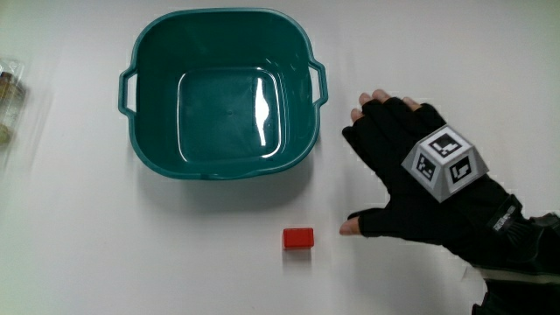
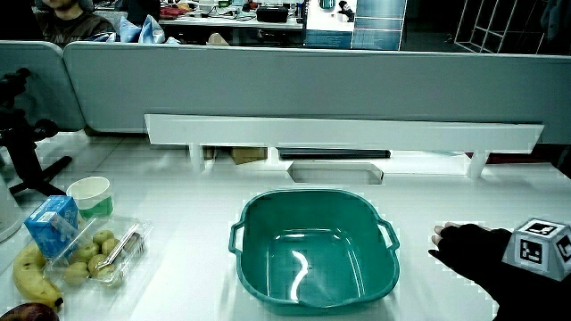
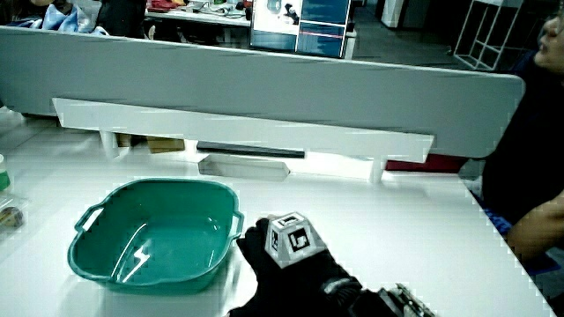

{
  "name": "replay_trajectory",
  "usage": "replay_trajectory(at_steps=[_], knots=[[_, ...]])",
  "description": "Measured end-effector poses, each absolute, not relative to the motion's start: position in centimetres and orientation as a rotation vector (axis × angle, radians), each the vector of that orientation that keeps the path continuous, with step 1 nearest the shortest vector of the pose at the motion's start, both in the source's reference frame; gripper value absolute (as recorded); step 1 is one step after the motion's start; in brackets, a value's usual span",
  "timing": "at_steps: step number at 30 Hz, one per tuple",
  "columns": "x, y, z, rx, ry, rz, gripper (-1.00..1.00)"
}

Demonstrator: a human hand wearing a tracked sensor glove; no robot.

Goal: Pick red block

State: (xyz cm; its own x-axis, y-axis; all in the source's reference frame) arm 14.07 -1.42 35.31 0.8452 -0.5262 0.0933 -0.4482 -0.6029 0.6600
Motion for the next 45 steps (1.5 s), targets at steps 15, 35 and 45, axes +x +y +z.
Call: replay_trajectory(at_steps=[15, 35, 45], knots=[[11.6, 0.7, 38.0, 2.196, -0.776, -0.111, 0.00], [8.6, 2.5, 41.1, 2.107, -0.836, -0.106, 0.00], [7.9, 2.8, 41.7, 2.125, -0.871, -0.082, 0.17]])
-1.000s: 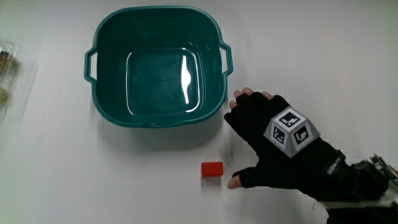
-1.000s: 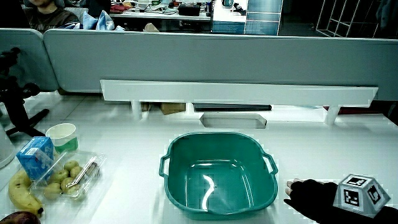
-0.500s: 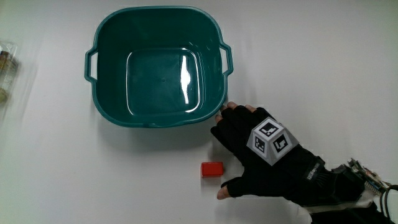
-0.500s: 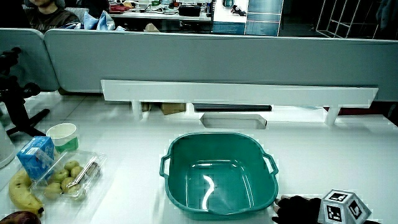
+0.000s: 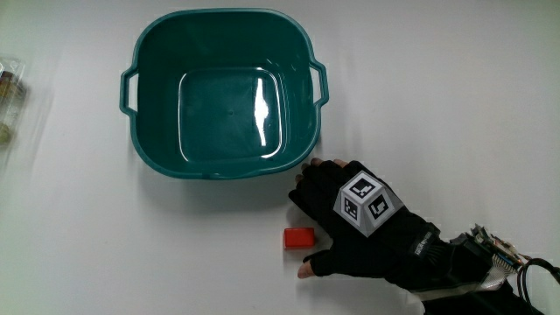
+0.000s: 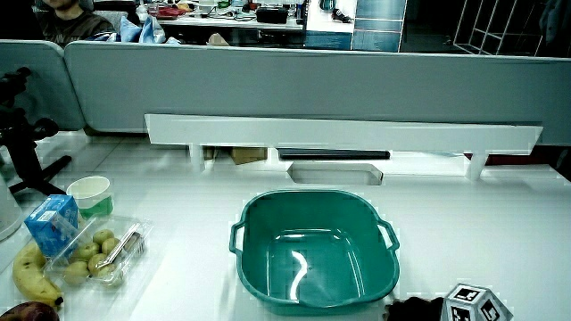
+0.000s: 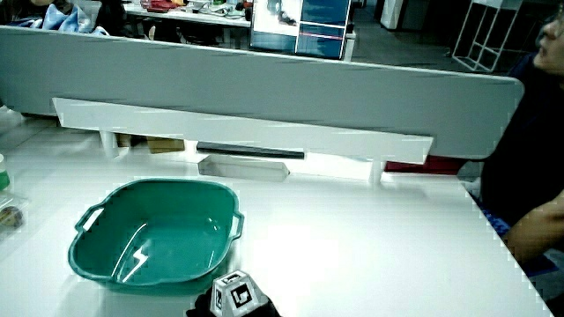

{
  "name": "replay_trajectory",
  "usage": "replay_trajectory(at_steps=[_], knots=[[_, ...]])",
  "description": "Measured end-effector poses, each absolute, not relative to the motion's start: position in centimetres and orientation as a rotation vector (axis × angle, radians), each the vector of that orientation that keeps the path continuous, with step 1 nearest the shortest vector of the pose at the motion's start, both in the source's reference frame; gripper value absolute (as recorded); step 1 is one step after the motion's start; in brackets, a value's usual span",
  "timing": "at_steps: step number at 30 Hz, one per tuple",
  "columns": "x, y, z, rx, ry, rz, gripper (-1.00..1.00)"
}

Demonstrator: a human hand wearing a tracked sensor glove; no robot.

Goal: Pick red block

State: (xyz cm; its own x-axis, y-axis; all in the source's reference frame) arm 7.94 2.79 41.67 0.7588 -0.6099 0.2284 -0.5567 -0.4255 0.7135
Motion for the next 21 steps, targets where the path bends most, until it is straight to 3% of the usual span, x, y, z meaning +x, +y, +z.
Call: replay_trajectory(at_steps=[21], knots=[[7.66, 3.25, 41.49, 2.205, -0.965, 0.001, 0.62]])
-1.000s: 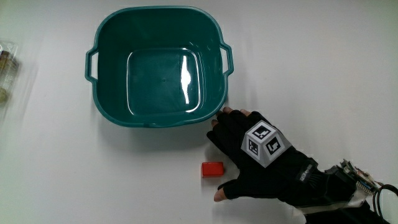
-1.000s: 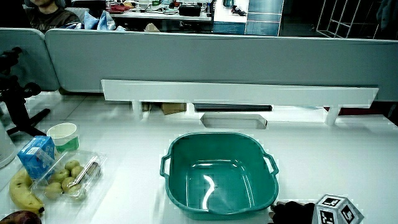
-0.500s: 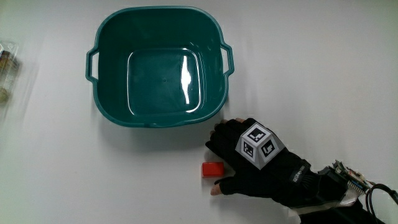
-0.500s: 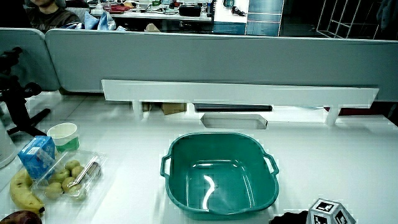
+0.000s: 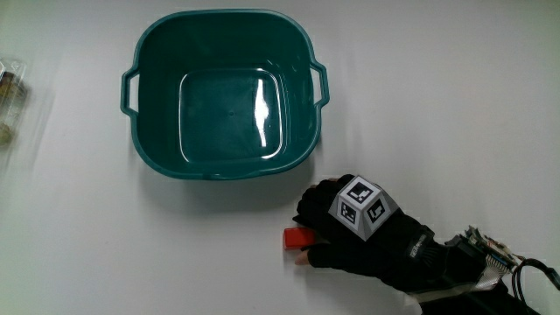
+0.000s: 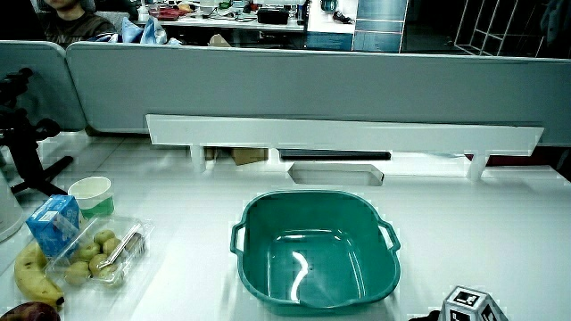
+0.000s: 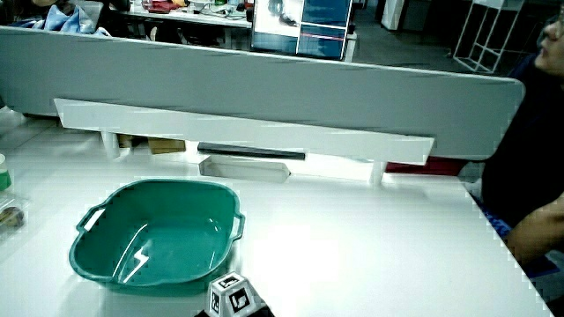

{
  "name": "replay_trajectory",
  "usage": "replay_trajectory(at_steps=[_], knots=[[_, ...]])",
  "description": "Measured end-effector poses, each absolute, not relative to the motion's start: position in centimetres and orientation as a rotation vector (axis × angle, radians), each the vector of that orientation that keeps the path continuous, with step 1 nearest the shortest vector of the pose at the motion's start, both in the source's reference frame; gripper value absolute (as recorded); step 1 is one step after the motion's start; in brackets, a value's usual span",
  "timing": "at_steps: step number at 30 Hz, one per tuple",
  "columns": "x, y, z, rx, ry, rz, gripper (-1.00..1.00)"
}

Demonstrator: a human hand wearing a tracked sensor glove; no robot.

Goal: Pick red block

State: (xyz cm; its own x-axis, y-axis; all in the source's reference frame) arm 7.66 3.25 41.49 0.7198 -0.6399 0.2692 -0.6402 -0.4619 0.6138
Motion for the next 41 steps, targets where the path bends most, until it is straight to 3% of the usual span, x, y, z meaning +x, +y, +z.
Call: replay_trajectory(at_steps=[18, 33, 35, 41], knots=[[7.6, 3.4, 41.0, 2.208, -1.028, 0.038, 1.00], [7.5, 3.1, 36.1, 2.267, -1.124, 0.096, 1.00], [7.3, 2.8, 35.0, 2.221, -1.140, 0.129, 1.00], [7.7, 1.9, 33.9, 2.303, -1.148, 0.150, 1.00]])
